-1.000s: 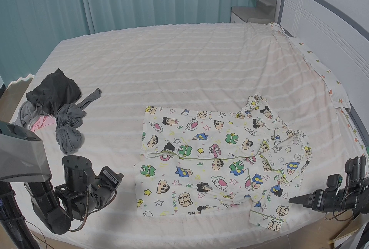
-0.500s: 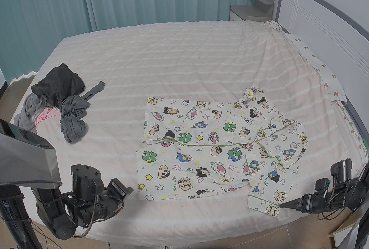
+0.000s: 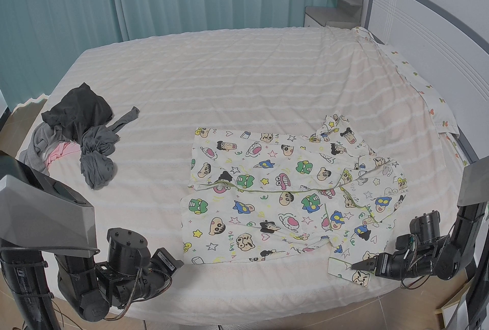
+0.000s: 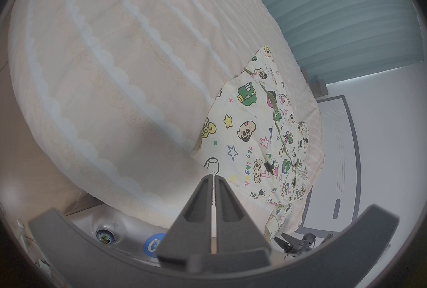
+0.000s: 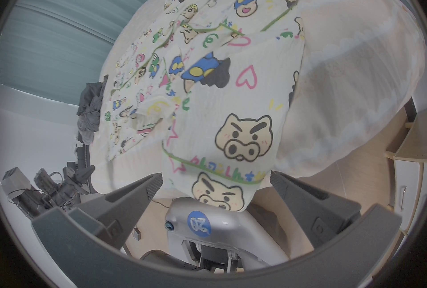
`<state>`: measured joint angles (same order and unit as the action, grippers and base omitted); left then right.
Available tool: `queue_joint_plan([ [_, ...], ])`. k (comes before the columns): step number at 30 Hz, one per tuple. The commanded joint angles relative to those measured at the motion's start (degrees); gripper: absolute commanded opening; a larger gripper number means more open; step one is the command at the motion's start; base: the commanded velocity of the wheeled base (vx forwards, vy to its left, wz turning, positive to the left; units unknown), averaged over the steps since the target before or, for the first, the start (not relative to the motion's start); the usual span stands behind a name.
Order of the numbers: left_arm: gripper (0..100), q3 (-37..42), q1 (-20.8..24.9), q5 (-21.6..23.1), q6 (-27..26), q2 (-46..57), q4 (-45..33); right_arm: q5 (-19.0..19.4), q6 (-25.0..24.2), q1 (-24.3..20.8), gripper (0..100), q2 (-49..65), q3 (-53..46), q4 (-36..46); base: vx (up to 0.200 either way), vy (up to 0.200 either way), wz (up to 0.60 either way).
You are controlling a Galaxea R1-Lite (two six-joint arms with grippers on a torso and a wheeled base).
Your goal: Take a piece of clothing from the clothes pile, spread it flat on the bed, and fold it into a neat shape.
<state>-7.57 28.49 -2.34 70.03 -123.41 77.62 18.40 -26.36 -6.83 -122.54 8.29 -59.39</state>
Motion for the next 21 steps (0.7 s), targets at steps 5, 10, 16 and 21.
queue_joint_plan([
  [5, 0, -0.1, 0.1, 0.0, 0.0, -0.9, 0.0, -1.8, -0.3, -1.2, 100, -4.2, 0.6, -0.3, 0.000, 0.000, 0.00],
  [10, 0, 0.0, 0.1, -0.1, 0.0, -1.0, 0.0, -1.9, -0.5, -1.3, 100, -4.2, 2.5, -0.3, 0.000, 0.000, 0.00],
  [16, 0, -0.2, 0.1, -0.1, -0.1, -1.0, 0.0, -2.0, -2.6, -2.5, 0, -4.4, 4.4, -0.4, 0.000, 0.000, 0.00],
  [21, 0, -0.3, 0.1, -0.6, -0.1, -1.3, 0.0, -2.0, -2.6, -2.4, 0, -4.0, 3.1, -0.4, 0.000, 0.000, 0.00],
])
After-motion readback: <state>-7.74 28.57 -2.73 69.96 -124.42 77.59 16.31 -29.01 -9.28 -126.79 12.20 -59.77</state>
